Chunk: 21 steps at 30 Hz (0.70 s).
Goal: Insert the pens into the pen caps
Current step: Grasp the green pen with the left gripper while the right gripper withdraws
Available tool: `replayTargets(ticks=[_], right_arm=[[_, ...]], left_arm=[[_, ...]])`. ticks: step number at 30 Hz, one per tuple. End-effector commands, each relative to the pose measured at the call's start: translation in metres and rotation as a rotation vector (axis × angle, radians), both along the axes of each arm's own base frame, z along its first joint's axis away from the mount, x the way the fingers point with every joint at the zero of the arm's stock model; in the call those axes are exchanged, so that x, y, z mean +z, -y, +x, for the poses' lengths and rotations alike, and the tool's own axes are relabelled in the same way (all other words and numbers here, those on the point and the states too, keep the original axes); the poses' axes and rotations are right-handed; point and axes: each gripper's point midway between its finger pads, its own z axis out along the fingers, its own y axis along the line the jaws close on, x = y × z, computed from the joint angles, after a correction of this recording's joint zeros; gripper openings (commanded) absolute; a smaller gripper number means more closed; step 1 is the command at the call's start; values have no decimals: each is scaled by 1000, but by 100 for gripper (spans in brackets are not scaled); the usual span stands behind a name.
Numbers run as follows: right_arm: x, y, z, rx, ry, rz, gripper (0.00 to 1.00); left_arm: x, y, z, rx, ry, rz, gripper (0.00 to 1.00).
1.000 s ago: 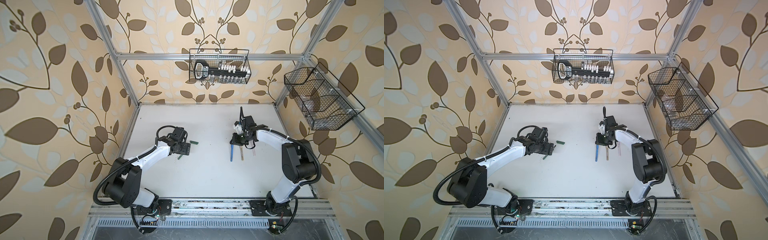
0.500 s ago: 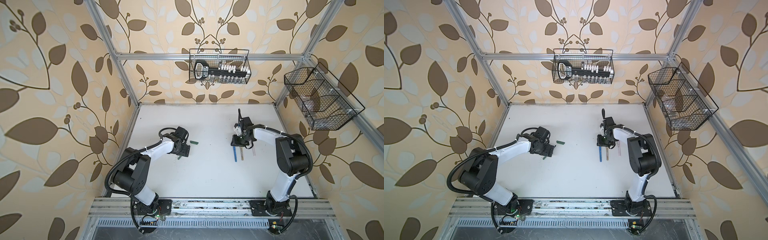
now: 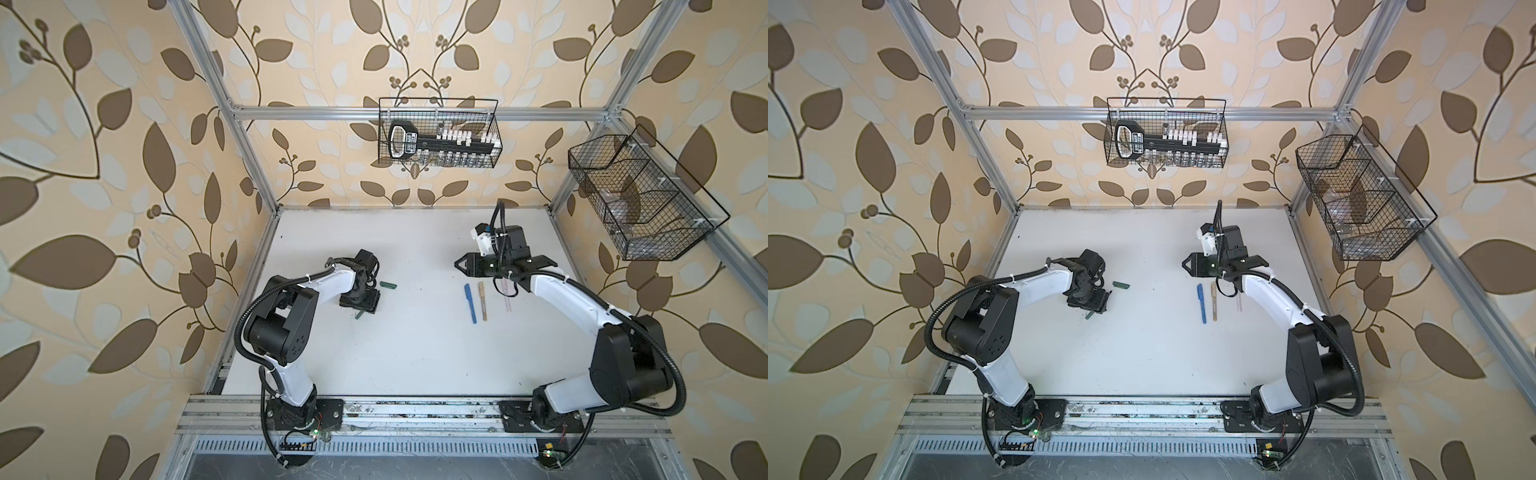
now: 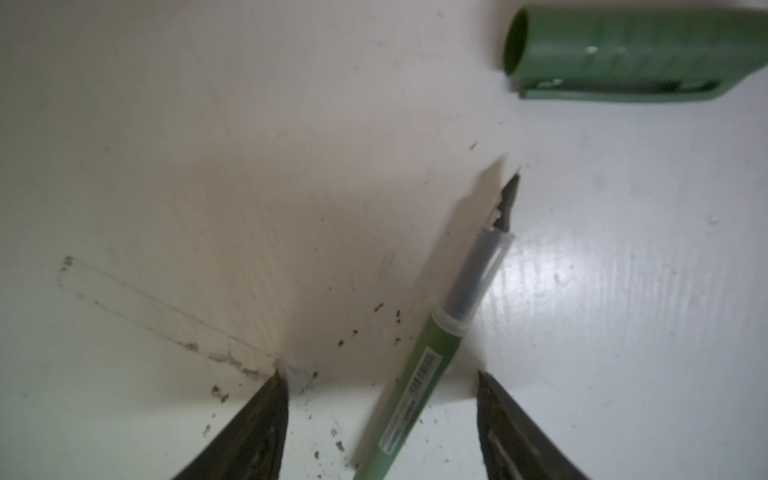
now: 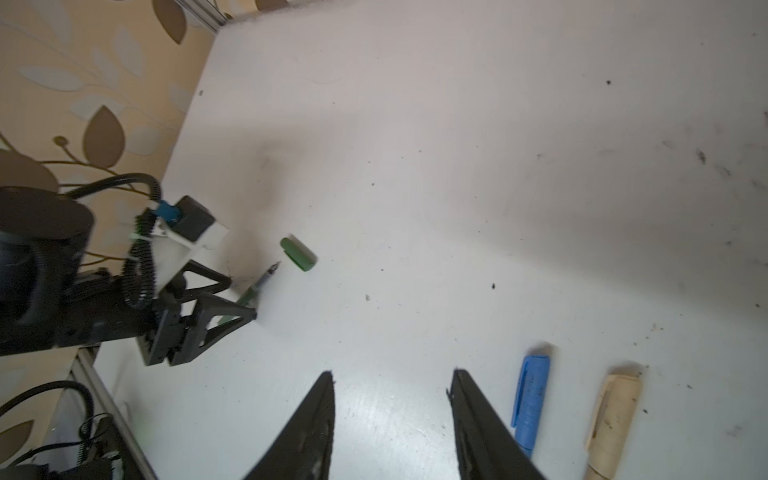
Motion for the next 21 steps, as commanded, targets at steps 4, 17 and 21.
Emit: replayTargets(ticks=[4, 17, 21], right_arm=[[48, -22, -17, 61, 123, 228, 48], [34, -28, -36, 26, 71, 197, 49], [13, -53, -46, 51, 31, 188, 50]], left_arm=[[0, 3, -10, -12, -71, -21, 45], [-1, 9, -16, -30, -94, -53, 0], [20, 26, -7, -46, -21, -147, 0]])
